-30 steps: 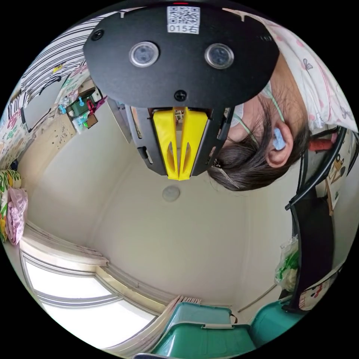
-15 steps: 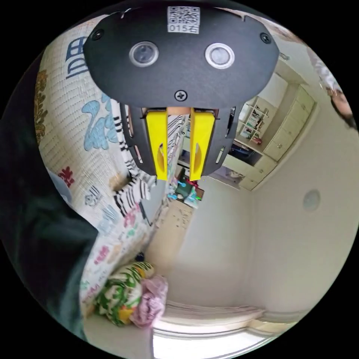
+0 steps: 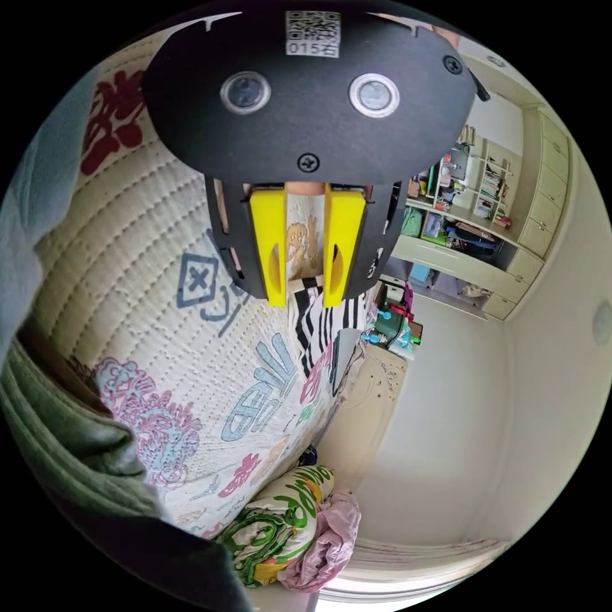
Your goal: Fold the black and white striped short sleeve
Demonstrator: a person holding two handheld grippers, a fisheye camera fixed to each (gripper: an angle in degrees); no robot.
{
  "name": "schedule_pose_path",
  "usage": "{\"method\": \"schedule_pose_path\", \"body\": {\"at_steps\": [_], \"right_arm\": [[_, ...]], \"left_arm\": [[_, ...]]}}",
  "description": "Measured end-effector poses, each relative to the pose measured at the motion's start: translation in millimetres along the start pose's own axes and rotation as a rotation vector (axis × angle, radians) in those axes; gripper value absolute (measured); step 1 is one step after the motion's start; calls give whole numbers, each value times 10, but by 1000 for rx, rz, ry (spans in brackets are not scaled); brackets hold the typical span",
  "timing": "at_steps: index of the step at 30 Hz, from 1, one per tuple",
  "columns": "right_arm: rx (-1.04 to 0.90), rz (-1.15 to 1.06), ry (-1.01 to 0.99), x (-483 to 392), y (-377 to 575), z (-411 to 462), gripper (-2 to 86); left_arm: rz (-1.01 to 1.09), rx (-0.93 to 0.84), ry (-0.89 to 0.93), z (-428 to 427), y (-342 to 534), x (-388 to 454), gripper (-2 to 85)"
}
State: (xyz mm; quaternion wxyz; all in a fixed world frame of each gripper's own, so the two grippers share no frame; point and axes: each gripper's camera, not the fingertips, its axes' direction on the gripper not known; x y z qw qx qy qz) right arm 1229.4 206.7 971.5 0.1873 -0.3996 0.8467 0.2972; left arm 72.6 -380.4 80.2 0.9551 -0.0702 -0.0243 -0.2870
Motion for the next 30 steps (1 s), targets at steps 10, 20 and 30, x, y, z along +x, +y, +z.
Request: {"method": "schedule_pose_path", "body": {"at_steps": [10, 20, 30], "right_arm": [[-99, -68, -32, -596, -272, 497, 31], [-112, -59, -53, -663, -332, 843, 30], [-68, -62, -77, -500, 209, 920, 32]], "left_arm": [[394, -80, 407, 3285, -3959, 2809, 79], [465, -265, 118, 5849, -5385, 5381, 100], [322, -231, 66, 6089, -5345, 5108, 15]]}}
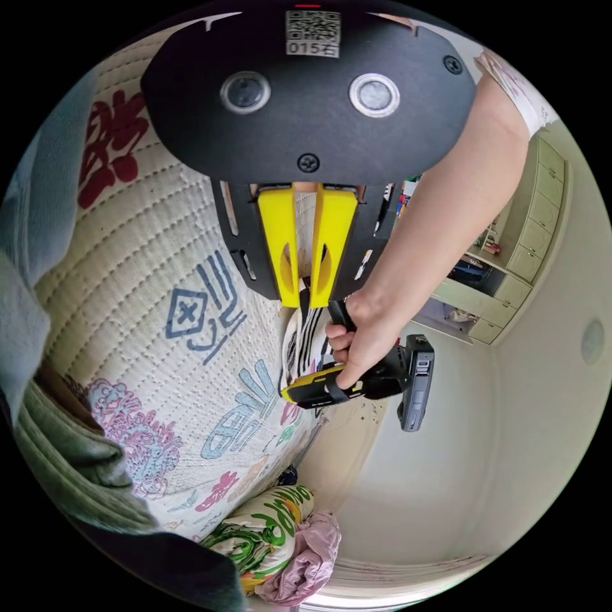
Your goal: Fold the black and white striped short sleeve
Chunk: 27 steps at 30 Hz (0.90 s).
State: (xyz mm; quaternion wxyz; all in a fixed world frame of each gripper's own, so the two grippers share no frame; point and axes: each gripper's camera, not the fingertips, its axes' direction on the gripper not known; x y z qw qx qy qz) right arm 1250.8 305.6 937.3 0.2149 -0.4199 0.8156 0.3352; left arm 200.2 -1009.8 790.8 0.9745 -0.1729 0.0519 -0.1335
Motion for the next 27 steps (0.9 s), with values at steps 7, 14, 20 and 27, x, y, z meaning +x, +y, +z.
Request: {"method": "schedule_pose_path", "body": {"at_steps": [7, 14, 20, 27], "right_arm": [[-2, -373, -29, -436, 803, 18, 34], [-292, -718, -38, -737, 1856, 532, 42], [-330, -781, -93, -414, 2254, 515, 62], [-389, -865, 17, -125, 2512, 868, 97]], "left_arm": [[-112, 345, 67, -1570, 1163, -1090, -3], [-225, 309, 60, -2129, 2871, -2271, -3], [-280, 218, -9, -1927, 3407, -2479, 11], [-264, 253, -79, -2035, 3107, -2339, 73]]}}
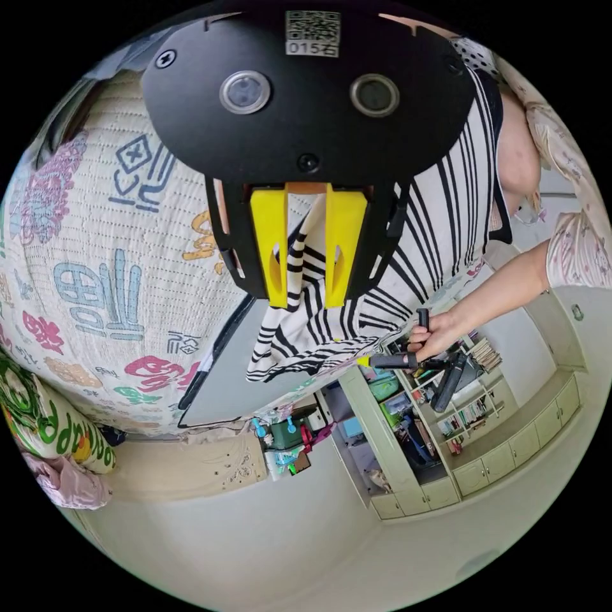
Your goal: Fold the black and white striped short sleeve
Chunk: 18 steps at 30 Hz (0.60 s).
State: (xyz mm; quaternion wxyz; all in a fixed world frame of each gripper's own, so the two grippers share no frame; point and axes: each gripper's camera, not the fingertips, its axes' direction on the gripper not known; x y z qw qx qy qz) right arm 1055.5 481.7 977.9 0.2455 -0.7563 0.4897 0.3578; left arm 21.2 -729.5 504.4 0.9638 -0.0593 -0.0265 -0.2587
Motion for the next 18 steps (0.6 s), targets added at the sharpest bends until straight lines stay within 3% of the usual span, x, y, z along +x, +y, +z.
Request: {"method": "schedule_pose_path", "body": {"at_steps": [5, 9, 18], "right_arm": [[-148, -37, 132, -151, 13, 491, 101], [-182, -4, 220, -177, 45, 695, 46], [-142, 156, 74, 321, 48, 522, -7]], "left_arm": [[52, -54, 20, 360, -454, 377, 77], [-9, -98, 98, 939, -780, 622, 83], [-14, -220, 18, 2065, -1143, 1484, 75]]}}
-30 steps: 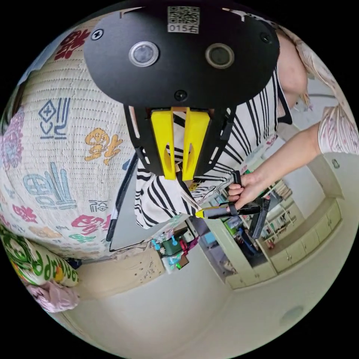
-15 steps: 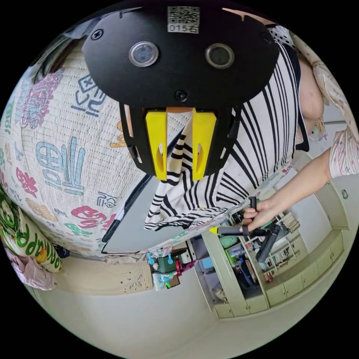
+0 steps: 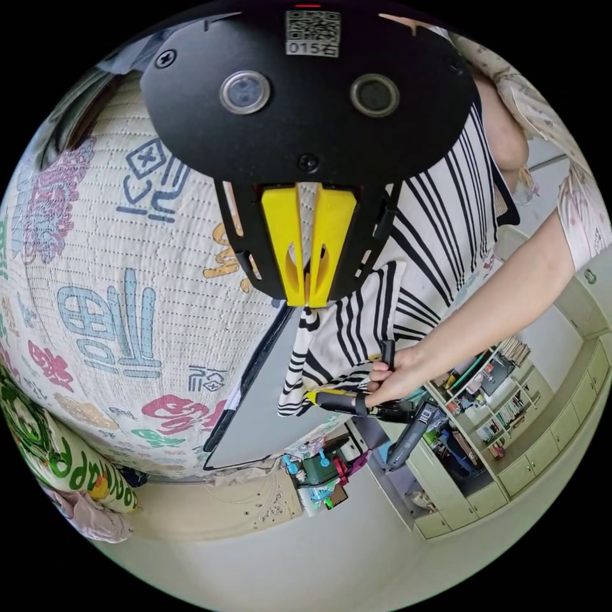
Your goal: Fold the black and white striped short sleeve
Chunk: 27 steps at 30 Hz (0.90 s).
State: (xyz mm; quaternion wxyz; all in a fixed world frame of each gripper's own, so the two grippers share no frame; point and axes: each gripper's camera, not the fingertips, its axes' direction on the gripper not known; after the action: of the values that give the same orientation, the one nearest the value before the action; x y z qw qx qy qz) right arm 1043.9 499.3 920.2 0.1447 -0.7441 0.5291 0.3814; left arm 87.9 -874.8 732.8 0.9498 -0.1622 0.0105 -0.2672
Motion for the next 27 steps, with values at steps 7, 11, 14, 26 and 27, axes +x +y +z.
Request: {"method": "schedule_pose_path", "body": {"at_steps": [7, 11, 14, 26, 27], "right_arm": [[-7, 9, -13, 162, -132, -102, -7], [-17, 3, 2, 240, -215, -184, -7], [-24, 4, 19, 340, -288, -271, -7], [-32, 17, 4, 878, -599, -624, -2], [-32, 20, 0, 949, -630, -662, -2]], "left_arm": [[50, 29, -24, 229, -128, 581, 32], [65, 71, -45, 293, -156, 883, 14], [48, 100, -32, 402, -193, 1083, 19], [432, -11, 208, 196, 664, 2001, 76], [456, -23, 257, 181, 807, 2059, 78]]}}
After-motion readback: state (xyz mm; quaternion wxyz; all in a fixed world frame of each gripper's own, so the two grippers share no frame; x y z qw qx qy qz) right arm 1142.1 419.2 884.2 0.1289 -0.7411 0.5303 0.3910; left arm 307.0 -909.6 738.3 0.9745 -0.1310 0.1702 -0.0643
